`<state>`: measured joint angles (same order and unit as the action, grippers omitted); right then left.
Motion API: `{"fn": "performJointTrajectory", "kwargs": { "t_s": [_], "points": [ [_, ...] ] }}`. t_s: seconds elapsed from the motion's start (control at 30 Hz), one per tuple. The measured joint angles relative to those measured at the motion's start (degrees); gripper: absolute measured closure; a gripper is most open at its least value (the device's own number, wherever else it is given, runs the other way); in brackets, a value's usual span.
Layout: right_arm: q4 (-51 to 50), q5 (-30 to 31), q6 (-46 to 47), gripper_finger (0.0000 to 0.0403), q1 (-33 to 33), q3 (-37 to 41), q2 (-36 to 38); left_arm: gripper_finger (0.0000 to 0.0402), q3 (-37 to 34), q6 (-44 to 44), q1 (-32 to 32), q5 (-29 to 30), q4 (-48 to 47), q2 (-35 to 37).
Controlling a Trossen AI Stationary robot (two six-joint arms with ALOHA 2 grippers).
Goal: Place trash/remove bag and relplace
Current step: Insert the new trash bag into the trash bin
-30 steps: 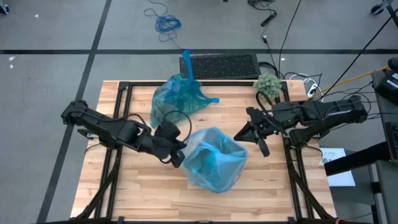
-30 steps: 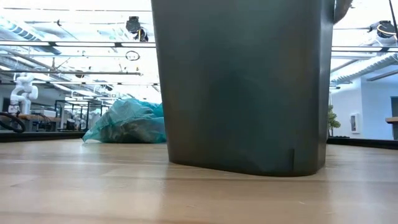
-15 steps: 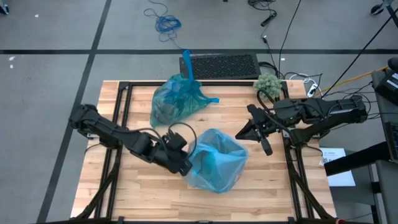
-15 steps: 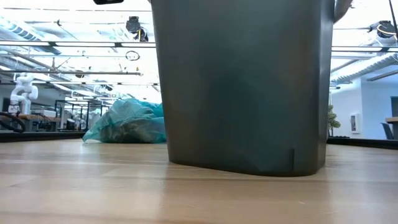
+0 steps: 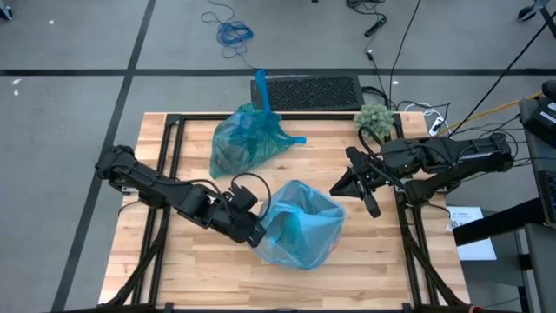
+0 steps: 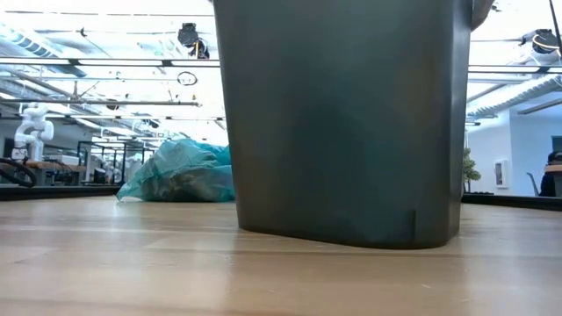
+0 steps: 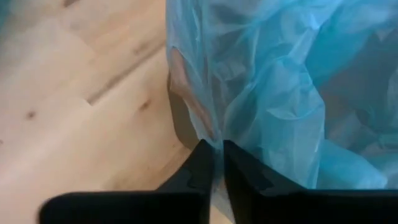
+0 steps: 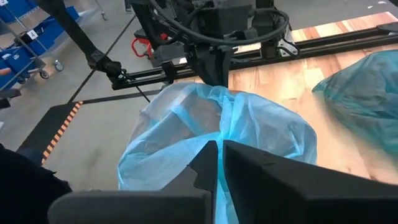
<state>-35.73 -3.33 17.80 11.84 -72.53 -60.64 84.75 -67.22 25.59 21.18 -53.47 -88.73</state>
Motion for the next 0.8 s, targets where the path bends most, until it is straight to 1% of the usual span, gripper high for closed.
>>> {"fn": "performJointTrajectory", "kwargs": {
  "t_s": [0.2,0.27,0.33,0.47,0.6,0.67,0.73,0.8],
  "points": [
    [-0.02,0.02,-0.04,0.0359,0.0,0.0,0.0,0.0285,0.0,0.6,-2.87,-9.46,0.3,1.09],
    [-0.2,0.02,-0.04,0.0353,0.0,0.0,0.0,0.0268,0.0,1.71,-3.66,-10.18,0.3,2.04],
    [-0.29,0.03,-0.04,0.0348,0.0,0.0,0.0,0.0262,0.02,1.75,-4.53,-10.19,0.26,3.1],
    [-0.51,0.06,0.02,0.0346,0.0,0.0,0.0,0.0266,0.02,1.52,-5.5,-10.68,0.23,5.91],
    [-0.55,0.04,0.07,0.0345,0.0,0.0,0.0,0.0282,0.11,0.08,-5.34,-11.81,0.34,8.17],
    [-0.57,0.04,0.07,0.0345,0.0,0.0,0.0,0.0298,0.11,-1.21,-4.47,-12.71,1.17,8.21],
    [-0.56,0.07,0.01,0.0345,0.0,0.0,0.0,0.0323,0.11,-1.44,-2.97,-12.62,2.56,7.26],
    [-0.57,0.07,0.0,0.0345,0.0,0.0,0.0,0.0356,0.13,-1.42,-1.26,-10.55,1.33,5.71]
  ]
}}
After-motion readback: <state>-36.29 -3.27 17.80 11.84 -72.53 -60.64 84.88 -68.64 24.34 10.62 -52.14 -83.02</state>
